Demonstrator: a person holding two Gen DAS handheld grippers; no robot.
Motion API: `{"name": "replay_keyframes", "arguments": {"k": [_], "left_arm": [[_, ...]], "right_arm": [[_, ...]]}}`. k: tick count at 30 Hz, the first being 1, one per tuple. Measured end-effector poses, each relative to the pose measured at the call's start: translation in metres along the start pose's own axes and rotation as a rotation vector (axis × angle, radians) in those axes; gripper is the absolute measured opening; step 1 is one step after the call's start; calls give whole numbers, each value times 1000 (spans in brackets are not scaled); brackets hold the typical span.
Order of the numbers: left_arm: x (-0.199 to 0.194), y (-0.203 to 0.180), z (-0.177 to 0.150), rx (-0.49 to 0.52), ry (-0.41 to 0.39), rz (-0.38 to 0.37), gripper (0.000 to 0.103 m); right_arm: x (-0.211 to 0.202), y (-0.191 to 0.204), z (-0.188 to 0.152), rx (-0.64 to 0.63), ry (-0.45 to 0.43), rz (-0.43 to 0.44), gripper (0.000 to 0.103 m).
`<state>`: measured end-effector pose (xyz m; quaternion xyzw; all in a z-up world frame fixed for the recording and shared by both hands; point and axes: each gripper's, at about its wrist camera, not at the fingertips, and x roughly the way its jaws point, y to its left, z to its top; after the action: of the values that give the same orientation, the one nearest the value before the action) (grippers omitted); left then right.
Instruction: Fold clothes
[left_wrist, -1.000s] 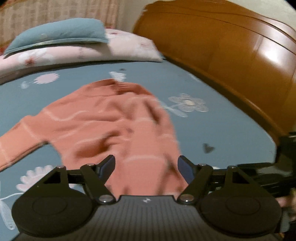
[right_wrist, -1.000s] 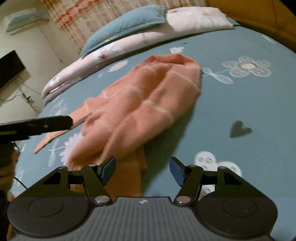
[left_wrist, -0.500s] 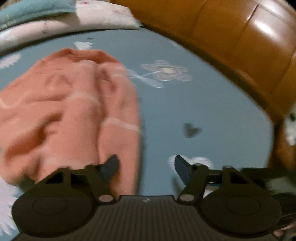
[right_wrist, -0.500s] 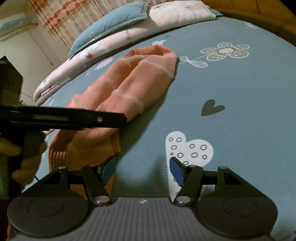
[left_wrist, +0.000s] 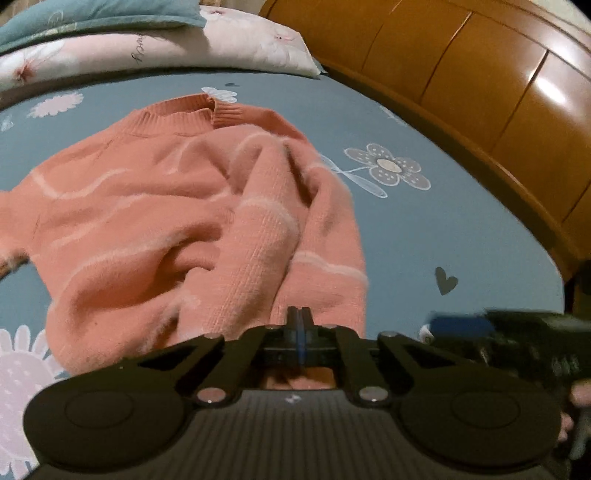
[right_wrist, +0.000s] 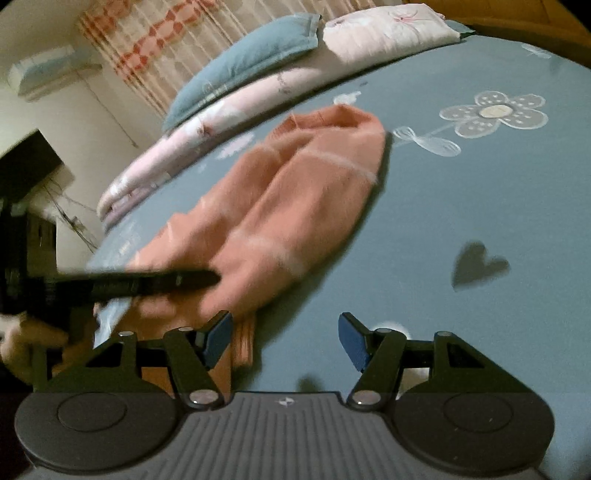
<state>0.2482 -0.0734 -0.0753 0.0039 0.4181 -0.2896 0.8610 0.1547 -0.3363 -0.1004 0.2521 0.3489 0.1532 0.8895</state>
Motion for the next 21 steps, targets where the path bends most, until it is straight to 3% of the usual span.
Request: {"name": "replay_keyframes", "arguments": {"k": [6,15,21], "left_arm": [[3,-1,-1,26,-15,-8,6],[2,12,-2,-27,-21,-75,6],[-4,14,-6,-45,-43,-91,6]], "right_arm": [[49,-45,36,161,-34,70,69],[94,-72,73,225,-83,187,69],[85,-70,61,248,-49,303,70]]}}
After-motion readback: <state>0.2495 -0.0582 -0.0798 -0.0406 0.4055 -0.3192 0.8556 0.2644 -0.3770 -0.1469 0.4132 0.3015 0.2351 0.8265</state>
